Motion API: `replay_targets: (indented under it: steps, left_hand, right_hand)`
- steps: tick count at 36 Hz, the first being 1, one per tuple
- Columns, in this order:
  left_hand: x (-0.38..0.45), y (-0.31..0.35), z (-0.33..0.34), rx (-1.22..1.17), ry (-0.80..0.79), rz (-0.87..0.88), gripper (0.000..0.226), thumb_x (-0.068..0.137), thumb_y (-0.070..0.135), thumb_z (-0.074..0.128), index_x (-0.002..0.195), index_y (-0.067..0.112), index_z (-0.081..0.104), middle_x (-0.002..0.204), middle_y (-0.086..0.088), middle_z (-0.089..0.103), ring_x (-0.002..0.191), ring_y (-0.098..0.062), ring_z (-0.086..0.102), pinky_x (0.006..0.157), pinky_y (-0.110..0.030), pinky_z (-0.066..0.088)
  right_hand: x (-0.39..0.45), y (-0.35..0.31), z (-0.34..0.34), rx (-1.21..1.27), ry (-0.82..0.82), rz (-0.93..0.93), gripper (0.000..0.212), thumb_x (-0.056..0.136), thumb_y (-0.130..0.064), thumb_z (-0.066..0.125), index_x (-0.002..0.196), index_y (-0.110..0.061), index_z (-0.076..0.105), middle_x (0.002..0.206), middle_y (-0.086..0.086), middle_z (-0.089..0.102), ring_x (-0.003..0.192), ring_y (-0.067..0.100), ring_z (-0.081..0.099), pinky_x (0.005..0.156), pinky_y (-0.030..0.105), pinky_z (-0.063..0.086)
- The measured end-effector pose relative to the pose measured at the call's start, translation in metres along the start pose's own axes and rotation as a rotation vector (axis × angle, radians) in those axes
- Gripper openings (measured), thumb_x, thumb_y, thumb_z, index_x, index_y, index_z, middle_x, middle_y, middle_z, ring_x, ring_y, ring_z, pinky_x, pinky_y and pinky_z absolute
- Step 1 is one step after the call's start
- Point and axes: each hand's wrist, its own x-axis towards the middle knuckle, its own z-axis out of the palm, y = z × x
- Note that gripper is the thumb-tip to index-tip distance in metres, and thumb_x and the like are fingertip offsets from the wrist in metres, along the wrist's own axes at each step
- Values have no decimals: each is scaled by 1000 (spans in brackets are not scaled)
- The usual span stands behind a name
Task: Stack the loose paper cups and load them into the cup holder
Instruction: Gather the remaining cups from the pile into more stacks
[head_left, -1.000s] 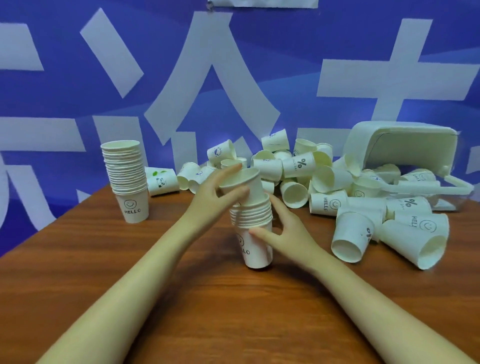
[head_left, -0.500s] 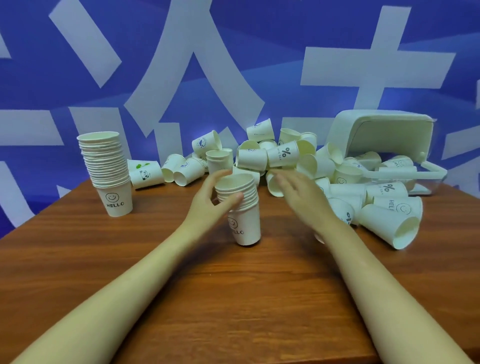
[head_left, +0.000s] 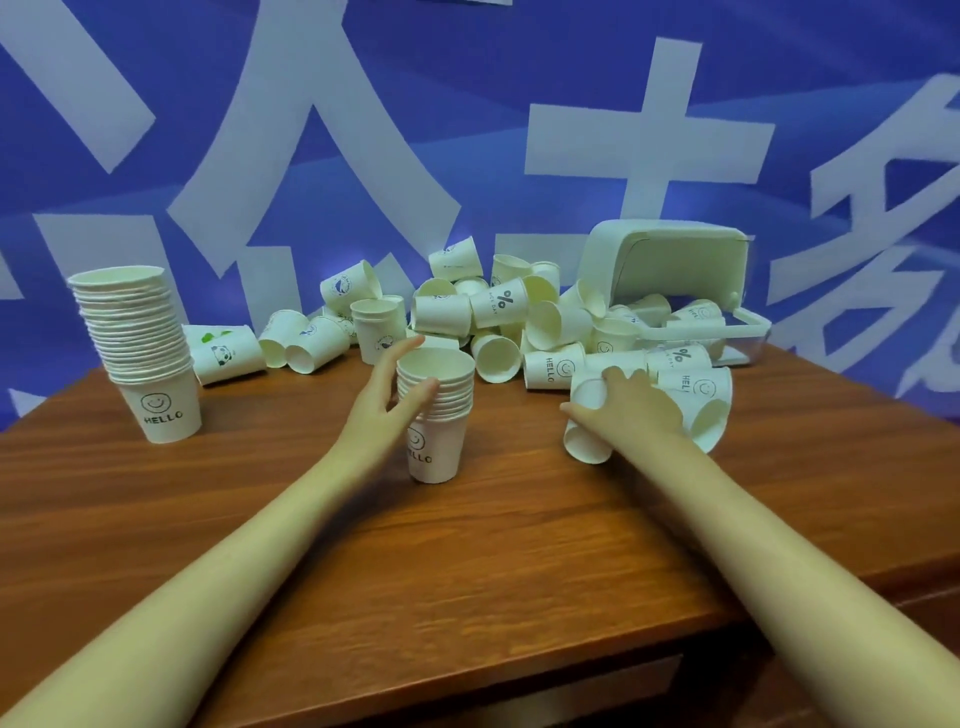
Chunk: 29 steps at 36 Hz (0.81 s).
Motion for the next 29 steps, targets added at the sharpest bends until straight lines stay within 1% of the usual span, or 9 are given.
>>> replay_targets:
  steps: [4, 7, 12, 14, 17, 20, 24, 26, 29]
  left_hand:
    - [1, -1, 5, -53, -39, -23, 44, 92, 37, 58, 131, 42, 40, 127, 33, 42, 109, 31, 38, 86, 3, 33]
    - [1, 0, 4, -90, -48, -49, 48, 86, 40, 58, 131, 42, 41, 128, 34, 42, 111, 30, 39, 93, -7, 36]
    - [1, -2, 4, -103, -40, -68, 56, 95, 33, 58, 145, 31, 34, 145, 17, 40, 122, 18, 39, 98, -8, 32]
    - [1, -2, 4, -119, -37, -80, 72, 89, 47, 60, 150, 26, 28, 149, 15, 38, 132, 7, 37, 104, -12, 30]
    - [-1, -4, 7, -115, -65, -82, 66, 89, 49, 54, 148, 33, 30, 141, 29, 44, 131, 13, 36, 105, -12, 31]
    - [-3, -3, 9, -129, -63, -90, 41, 100, 30, 48, 138, 40, 36, 129, 37, 48, 121, 22, 40, 94, -2, 35]
    - [0, -7, 6, -152, -15, -113, 56, 94, 40, 46, 148, 28, 33, 140, 25, 46, 130, 9, 41, 109, -22, 37]
    - [1, -10, 6, -132, -6, -128, 53, 98, 39, 44, 149, 32, 31, 138, 32, 42, 133, 6, 38, 114, -37, 35]
    - [3, -15, 8, -94, 27, -100, 56, 97, 40, 42, 150, 30, 30, 150, 20, 39, 138, -1, 35, 115, -46, 32]
  right_hand:
    - [-5, -7, 0, 179, -71, 22, 69, 83, -50, 63, 137, -17, 37, 136, 15, 43, 118, 35, 51, 85, 38, 43]
    - [-7, -18, 2, 493, -44, -14, 66, 81, -43, 68, 136, -20, 39, 132, 10, 49, 115, 29, 54, 87, 37, 45]
    - [-6, -59, -17, 1244, 115, -160, 50, 87, -20, 70, 128, -26, 43, 124, 6, 55, 105, 18, 61, 90, 39, 54]
    - [-3, -80, -24, 1381, 156, -246, 52, 88, -16, 69, 132, -22, 42, 117, 2, 56, 99, 11, 62, 82, 28, 57]
    - [-1, -110, -21, 1352, 142, -464, 56, 85, -14, 72, 132, -20, 43, 117, -4, 54, 95, -1, 61, 73, 16, 53]
    - [-4, -124, 1, 1118, 113, -626, 67, 81, -17, 75, 138, -25, 40, 131, -13, 47, 113, -4, 54, 91, 22, 51]
    - [-7, -119, 28, 1106, 134, -694, 61, 76, -36, 64, 132, -37, 41, 137, -8, 50, 128, 11, 49, 107, 41, 43]
    - [-7, -113, 34, 1138, 137, -673, 52, 80, -42, 57, 129, -37, 43, 133, -9, 54, 125, 7, 50, 107, 38, 42]
    - [-6, -104, 40, 1102, 32, -662, 46, 83, -53, 51, 127, -41, 48, 126, -17, 58, 118, 4, 55, 103, 33, 44]
